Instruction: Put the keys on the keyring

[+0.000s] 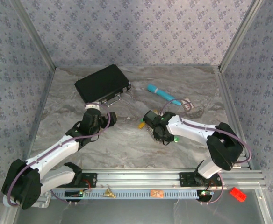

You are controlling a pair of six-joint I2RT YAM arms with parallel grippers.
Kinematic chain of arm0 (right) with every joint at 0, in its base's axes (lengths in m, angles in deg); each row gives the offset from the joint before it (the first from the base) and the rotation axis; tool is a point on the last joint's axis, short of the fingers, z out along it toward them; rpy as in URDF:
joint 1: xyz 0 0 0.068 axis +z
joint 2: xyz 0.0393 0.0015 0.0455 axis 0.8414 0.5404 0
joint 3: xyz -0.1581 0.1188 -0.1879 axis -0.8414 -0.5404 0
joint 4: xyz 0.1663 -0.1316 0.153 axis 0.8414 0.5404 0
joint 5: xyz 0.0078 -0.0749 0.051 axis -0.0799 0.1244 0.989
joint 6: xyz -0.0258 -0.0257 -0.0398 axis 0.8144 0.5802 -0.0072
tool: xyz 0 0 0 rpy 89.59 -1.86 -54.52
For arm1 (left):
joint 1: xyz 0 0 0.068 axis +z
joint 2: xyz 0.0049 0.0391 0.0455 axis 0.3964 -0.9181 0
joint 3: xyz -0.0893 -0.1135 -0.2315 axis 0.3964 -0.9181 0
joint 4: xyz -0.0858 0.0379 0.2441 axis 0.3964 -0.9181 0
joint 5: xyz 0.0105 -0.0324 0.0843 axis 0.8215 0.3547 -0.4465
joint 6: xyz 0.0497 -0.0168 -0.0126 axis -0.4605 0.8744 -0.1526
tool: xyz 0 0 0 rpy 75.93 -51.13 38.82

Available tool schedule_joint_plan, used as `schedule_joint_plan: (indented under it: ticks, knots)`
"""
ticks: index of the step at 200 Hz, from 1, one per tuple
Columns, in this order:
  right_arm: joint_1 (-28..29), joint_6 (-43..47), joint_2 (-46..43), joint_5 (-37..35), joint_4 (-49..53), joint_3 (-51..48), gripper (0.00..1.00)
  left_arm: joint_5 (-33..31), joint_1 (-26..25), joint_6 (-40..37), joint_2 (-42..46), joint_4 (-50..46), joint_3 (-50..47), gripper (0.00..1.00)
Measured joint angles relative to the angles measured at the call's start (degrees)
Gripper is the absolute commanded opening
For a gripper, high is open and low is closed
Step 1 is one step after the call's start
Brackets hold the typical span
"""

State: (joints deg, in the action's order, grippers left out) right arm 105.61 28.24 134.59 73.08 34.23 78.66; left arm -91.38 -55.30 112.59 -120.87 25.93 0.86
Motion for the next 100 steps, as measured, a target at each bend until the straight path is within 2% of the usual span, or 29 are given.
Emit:
schedule_joint_plan:
  ticks: [100]
  knots:
    - [0.1, 0.0, 5.4, 1.5, 0.0, 0.4, 0.25, 0.0, 0.0, 0.0, -0.1, -0.1, 0.0, 0.95]
